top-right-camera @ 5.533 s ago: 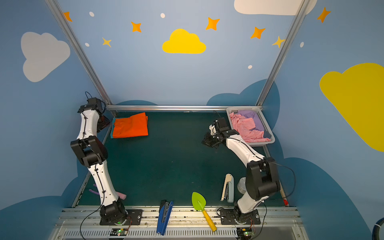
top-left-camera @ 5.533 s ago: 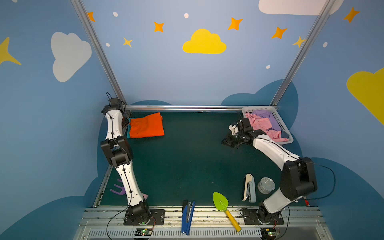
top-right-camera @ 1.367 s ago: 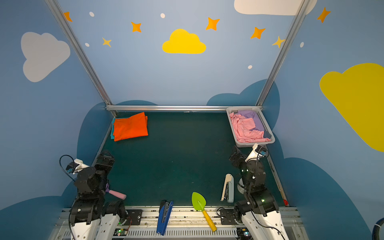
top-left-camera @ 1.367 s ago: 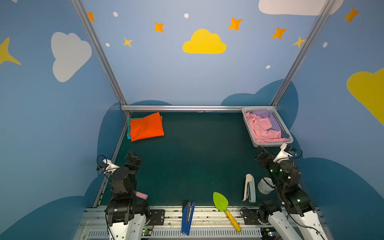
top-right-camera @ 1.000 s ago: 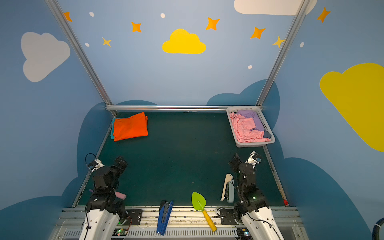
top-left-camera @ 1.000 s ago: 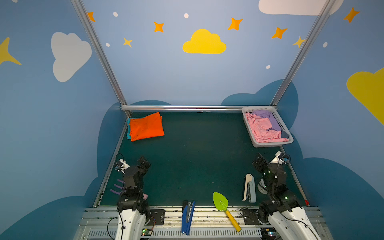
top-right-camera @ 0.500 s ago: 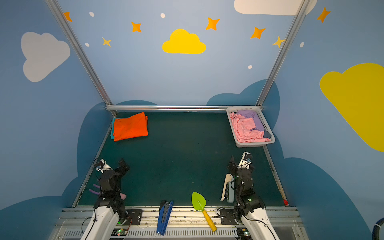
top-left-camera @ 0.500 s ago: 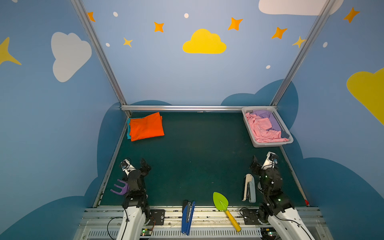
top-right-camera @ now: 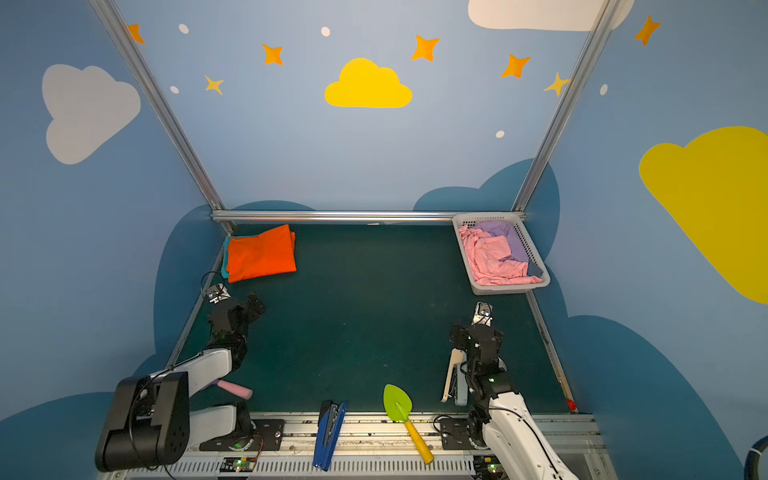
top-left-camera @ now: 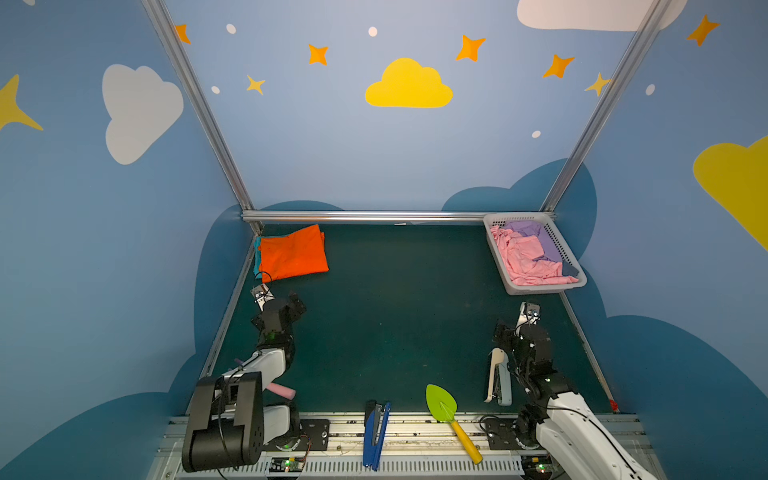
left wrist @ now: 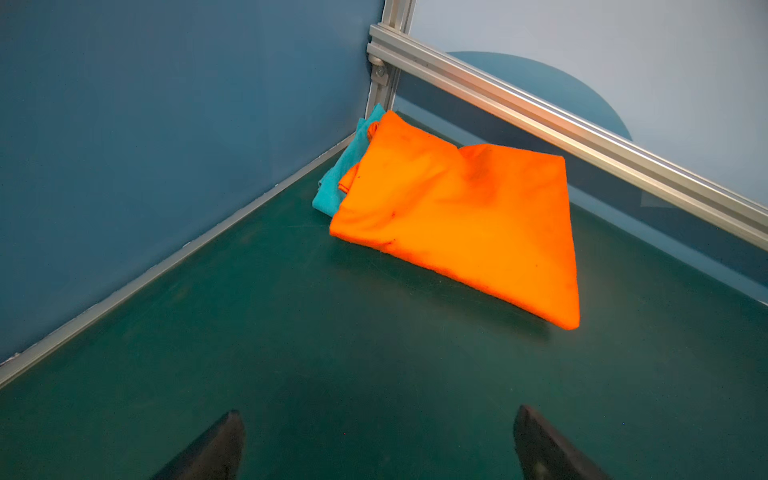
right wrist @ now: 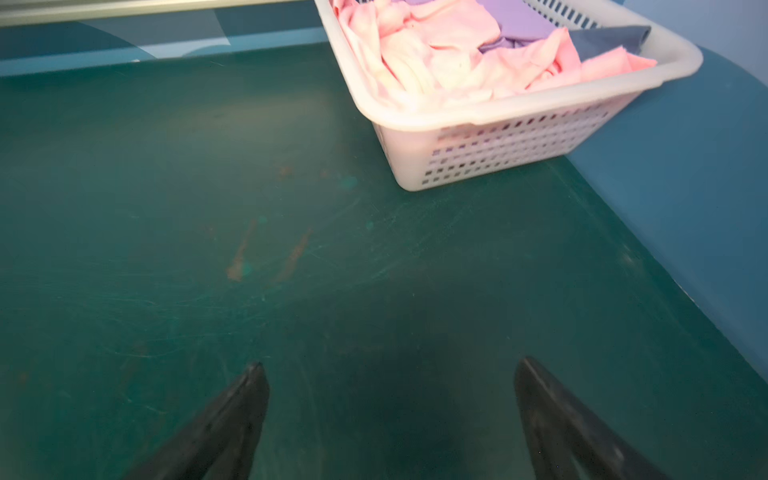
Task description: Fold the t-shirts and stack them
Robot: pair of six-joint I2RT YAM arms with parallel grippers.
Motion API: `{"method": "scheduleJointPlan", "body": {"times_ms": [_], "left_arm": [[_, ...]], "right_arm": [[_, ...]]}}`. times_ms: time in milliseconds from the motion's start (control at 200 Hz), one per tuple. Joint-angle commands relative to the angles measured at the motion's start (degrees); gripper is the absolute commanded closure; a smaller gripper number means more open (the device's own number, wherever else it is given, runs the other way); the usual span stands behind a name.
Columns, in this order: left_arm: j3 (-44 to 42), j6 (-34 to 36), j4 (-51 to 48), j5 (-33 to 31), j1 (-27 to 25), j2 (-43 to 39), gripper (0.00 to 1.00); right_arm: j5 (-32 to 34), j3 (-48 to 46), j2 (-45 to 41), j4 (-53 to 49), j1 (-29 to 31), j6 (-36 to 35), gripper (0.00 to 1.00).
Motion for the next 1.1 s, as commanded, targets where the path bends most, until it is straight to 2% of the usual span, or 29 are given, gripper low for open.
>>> {"method": "scheduleJointPlan", "body": {"times_ms": [0, 70, 115, 195, 245, 280, 310, 345, 401, 461, 576, 711, 856, 946, 1091], "left_arm": [[-5.8, 1.2, 12.9, 0.0, -0.1, -1.1, 0.0], [-6.4, 0.9, 14.3, -1.6, -0.1, -0.4, 0.0], [-5.2, 1.3, 14.0, -0.5, -0.1, 1.2, 0.0], [-2.1, 2.9, 16.2, 3.9, -0.2, 7.9, 0.0], [0.6, 6.9, 14.6, 11.4, -0.3, 11.3, 0.0], [2.8, 7.4, 15.4, 11.1, -1.5, 15.3, 0.0], [4.5, 9.4, 17.0, 13.6, -1.8, 18.2, 0.0], [5.8, 10.3, 13.4, 16.4, -1.8, 17.5, 0.0], [7.5, 10.9, 5.5, 15.8, -1.9, 14.8, 0.0], [6.8, 10.3, 8.3, 16.0, -1.8, 15.7, 0.0], [7.4, 10.8, 6.7, 16.0, -1.9, 15.5, 0.0], [7.3, 10.8, 6.6, 16.0, -1.9, 15.4, 0.0], [7.4, 10.8, 6.5, 16.0, -1.9, 15.4, 0.0], [7.4, 10.8, 6.5, 16.0, -1.9, 15.4, 0.0], [7.4, 10.8, 6.5, 16.0, -2.0, 15.4, 0.0]], "right_arm": [[-0.6, 1.4, -2.1, -1.7, -0.1, 0.0, 0.07], [0.6, 1.2, -3.2, -2.4, -0.1, 0.7, 0.07], [2.0, 1.0, -3.6, -3.0, -0.2, 1.6, 0.07], [5.4, 1.0, -3.8, -3.7, -0.2, 3.6, 0.07], [7.7, 0.9, -3.5, -3.4, -0.3, 4.9, 0.07], [8.9, 0.5, -3.1, -2.4, -0.3, 5.3, 0.07], [9.8, -0.1, -2.6, -0.8, -0.4, 5.3, 0.07], [10.9, -0.5, -1.9, 0.8, -0.6, 5.7, 0.07], [12.0, -0.7, -0.5, 3.0, -1.1, 6.2, 0.07], [12.6, -1.1, 1.9, 7.2, -1.9, 6.8, 0.07], [10.5, 1.7, 11.5, 11.9, -4.6, 7.7, 0.07], [10.8, 14.4, 27.3, 2.4, -5.9, 10.9, 0.08], [5.2, 30.2, 44.2, -5.9, -5.7, 5.3, 0.07], [2.6, 35.2, 49.7, -5.5, -5.2, 1.7, 0.07], [-1.2, 34.9, 52.9, 3.8, -5.7, -3.1, 0.08]]}}
